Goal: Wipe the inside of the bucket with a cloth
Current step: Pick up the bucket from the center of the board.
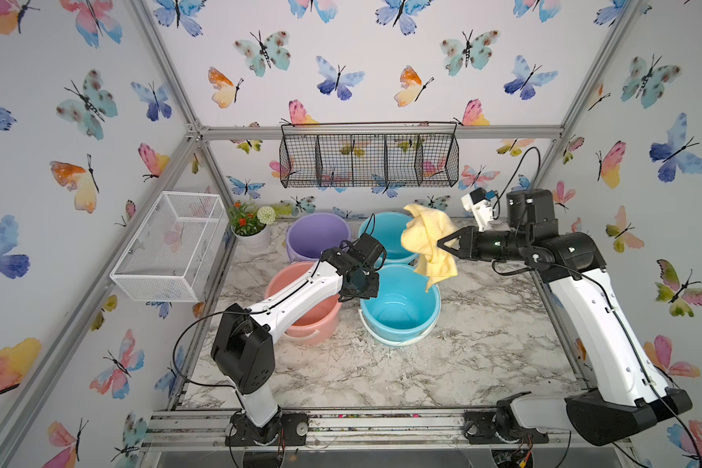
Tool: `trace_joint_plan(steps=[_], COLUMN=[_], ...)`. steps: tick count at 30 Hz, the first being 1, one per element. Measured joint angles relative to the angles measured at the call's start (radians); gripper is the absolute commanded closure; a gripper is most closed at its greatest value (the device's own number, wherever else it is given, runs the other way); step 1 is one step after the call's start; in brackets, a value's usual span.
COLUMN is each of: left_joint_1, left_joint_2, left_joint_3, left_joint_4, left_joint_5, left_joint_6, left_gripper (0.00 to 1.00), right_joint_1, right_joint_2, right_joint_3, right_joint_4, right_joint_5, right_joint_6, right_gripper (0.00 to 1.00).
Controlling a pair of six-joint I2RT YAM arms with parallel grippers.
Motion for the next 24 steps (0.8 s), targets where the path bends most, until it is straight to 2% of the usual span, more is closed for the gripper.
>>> trace_joint_plan(steps=[5, 13, 18, 24], left_joint_1=[0.0, -0.022, -0.046, -0.058], left_joint_2=[-0.035, -0.132, -0.221, -0.322], left_joint_3=[-0.051, -0.135, -0.209, -0.329], left_joint_4=[0.05, 0.132, 0.211, 0.329], left_joint_5=[0.036, 0.015, 0.001, 0.0], left_joint_6=[-0.019, -0.031, -0.035, -0.039], left_gripper=[1.0, 1.0, 1.0, 1.0], right_joint_1=[0.16, 0.34, 0.399, 0.411], right_joint_2=[0.016, 0.055, 0.084, 0.09], right_joint_3=[-0.092, -0.297, -0.41, -0.577], right_joint_4=[0.021, 0.09, 0.159, 0.3], right_joint_5=[0.066, 0.275, 0.378, 0.418], right_joint_6=[0.027, 0.038, 0.037, 0.022], right_gripper=[0.98, 0.98, 0.98, 0.98])
